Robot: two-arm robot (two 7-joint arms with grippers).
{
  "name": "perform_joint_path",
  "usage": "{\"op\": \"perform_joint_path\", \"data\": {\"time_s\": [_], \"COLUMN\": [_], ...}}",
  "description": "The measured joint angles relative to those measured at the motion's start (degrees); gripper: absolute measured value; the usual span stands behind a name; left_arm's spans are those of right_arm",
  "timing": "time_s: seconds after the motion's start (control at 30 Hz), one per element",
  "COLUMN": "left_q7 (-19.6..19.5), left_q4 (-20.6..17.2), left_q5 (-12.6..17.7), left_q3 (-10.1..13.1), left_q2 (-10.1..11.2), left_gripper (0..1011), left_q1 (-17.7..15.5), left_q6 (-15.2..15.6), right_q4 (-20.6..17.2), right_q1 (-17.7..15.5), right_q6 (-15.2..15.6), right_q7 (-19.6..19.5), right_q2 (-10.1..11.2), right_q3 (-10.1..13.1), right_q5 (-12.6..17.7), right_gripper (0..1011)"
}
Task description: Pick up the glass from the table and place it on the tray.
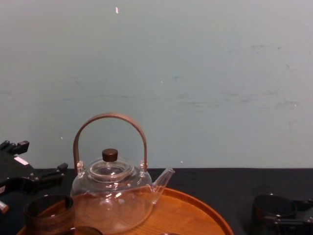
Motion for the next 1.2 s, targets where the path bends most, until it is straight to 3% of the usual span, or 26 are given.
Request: {"op": "perform_joint_path", "data": {"time_s": [1.2], "left_q7": [0.0], "left_q4": [0.0], "left_q5": [0.0], "left_q3": [0.0], "left_q2": [0.0], "left_gripper": [1001], "left_q1": [0.0], "left_q6": [0.0], "right_q4": [2.5], "right_q1": [2.6], "right_q6": [0.0], "right_q7": [0.8], "right_q2": [-1.5], "right_q3": [-1.3], "right_q5": [-2.0], "right_gripper": [978]}}
